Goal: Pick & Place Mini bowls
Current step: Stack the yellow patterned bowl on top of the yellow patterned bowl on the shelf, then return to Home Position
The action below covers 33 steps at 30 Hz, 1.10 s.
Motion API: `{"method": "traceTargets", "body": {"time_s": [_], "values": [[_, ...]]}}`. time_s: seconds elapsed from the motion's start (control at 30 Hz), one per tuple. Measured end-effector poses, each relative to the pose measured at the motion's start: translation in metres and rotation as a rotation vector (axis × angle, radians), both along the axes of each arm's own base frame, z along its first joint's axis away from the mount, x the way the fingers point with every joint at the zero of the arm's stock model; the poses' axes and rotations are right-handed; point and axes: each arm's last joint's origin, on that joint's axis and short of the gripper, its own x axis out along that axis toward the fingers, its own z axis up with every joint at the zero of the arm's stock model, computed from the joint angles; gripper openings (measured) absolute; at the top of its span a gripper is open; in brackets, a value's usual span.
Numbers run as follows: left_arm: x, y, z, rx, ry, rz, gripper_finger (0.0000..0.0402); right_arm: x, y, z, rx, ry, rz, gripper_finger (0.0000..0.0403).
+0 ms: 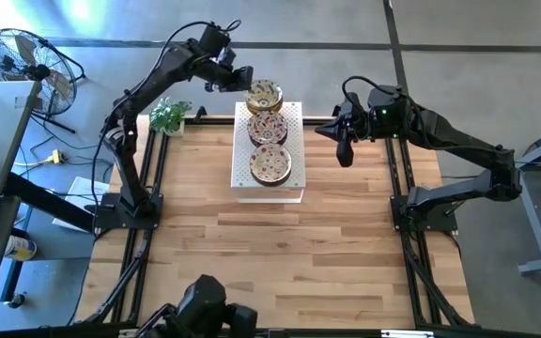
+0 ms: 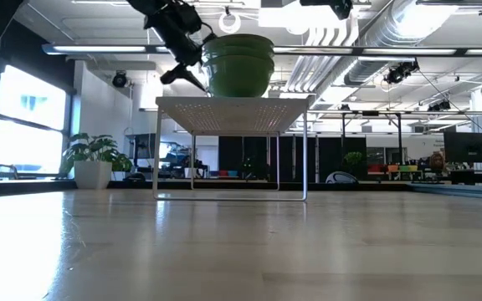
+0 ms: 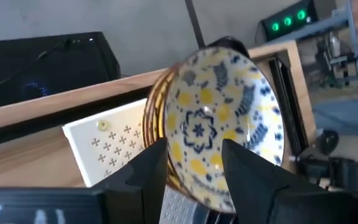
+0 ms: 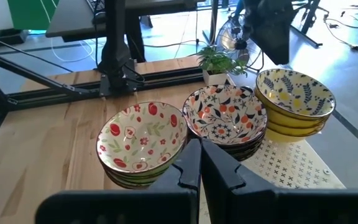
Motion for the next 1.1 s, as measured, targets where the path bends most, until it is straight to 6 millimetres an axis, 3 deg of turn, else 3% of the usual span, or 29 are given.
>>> {"method": "traceTargets", "body": {"time_s": [0.2, 0.33, 0.43, 0.5, 0.6, 0.73, 0.8, 0.9, 1.1], "values": [[-0.008, -0.019, 0.020, 0.145, 0.011, -0.171, 0.0128, 0.000, 0.000, 0.000, 0.000, -0.001, 0.000, 0.0000], [-0.001, -0.050, 0.039, 0.334, 0.044, -0.240, 0.0078, 0.000, 0.000, 0.001, -0.006, -0.009, -0.010, 0.0000], [0.014, -0.072, 0.042, 0.463, -0.005, -0.350, 0.0030, 0.001, -0.001, 0.002, -0.020, -0.021, -0.037, 0.0000], [0.024, -0.083, 0.036, 0.507, -0.047, -0.396, 0.0008, 0.002, -0.002, 0.003, -0.031, -0.049, -0.037, 0.0000], [0.034, -0.094, 0.020, 0.558, -0.099, -0.414, 0.0011, 0.007, -0.004, -0.004, -0.050, -0.113, -0.030, 0.0000], [0.037, -0.109, -0.009, 0.586, -0.149, -0.451, 0.0003, 0.015, -0.007, -0.028, -0.020, -0.217, 0.017, 0.0000], [0.035, -0.119, -0.014, 0.634, -0.209, -0.462, 0.0003, 0.018, -0.008, -0.043, -0.012, -0.250, 0.027, 0.0000], [0.020, -0.131, -0.024, 0.659, -0.244, -0.466, 0.0003, 0.016, -0.008, -0.061, -0.005, -0.279, 0.011, 0.0000], [-0.016, -0.152, -0.034, 0.721, -0.316, -0.472, 0.0001, -0.003, -0.002, -0.065, -0.022, -0.346, -0.059, 0.0000]]}}
